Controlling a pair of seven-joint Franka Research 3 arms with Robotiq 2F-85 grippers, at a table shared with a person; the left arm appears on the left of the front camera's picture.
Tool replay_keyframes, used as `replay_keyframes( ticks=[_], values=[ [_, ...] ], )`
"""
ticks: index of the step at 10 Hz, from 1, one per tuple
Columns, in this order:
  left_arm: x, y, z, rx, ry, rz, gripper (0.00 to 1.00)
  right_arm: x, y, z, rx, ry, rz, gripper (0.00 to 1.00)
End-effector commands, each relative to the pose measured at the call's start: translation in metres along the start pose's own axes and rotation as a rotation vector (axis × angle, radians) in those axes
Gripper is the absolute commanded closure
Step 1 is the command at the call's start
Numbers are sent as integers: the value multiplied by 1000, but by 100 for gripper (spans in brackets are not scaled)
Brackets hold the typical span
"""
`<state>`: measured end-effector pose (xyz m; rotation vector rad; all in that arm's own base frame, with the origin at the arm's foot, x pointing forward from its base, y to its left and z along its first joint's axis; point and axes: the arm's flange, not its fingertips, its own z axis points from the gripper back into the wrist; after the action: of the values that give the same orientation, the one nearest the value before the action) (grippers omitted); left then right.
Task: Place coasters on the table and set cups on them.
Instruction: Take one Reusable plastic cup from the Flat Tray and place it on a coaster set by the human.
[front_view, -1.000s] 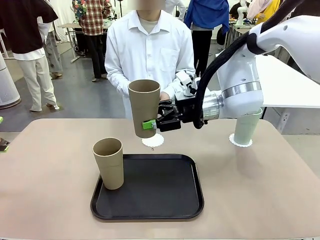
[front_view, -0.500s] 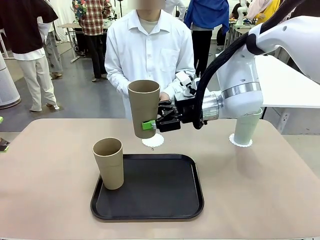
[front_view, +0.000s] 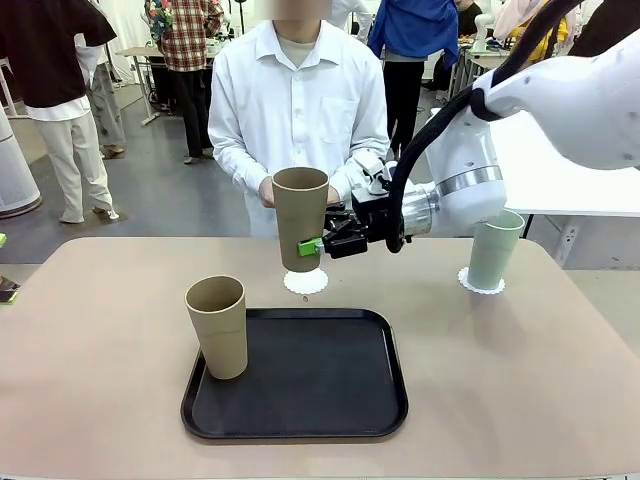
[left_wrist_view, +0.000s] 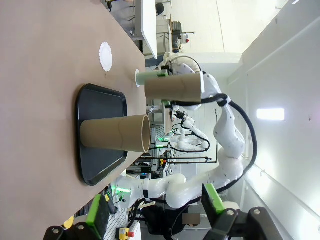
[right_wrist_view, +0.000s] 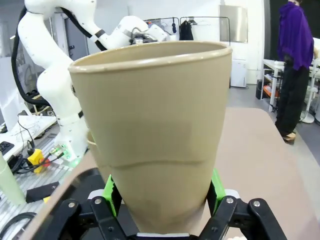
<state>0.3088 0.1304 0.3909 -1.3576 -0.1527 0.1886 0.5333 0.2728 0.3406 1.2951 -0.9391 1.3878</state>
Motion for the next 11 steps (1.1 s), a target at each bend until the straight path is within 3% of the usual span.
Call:
replay_keyframes(
  ticks=[1, 5, 11],
  values=[
    [0, -1, 1, -15, -5, -7, 0, 2, -47, -3, 3, -6, -24, 18],
    [0, -1, 1, -15, -5, -7, 0, -4, -87, 2, -55, 5, -38, 18],
    [0, -1, 1, -15, -5, -7, 0, -10, -82, 6, -71, -6, -32, 18]
  ],
)
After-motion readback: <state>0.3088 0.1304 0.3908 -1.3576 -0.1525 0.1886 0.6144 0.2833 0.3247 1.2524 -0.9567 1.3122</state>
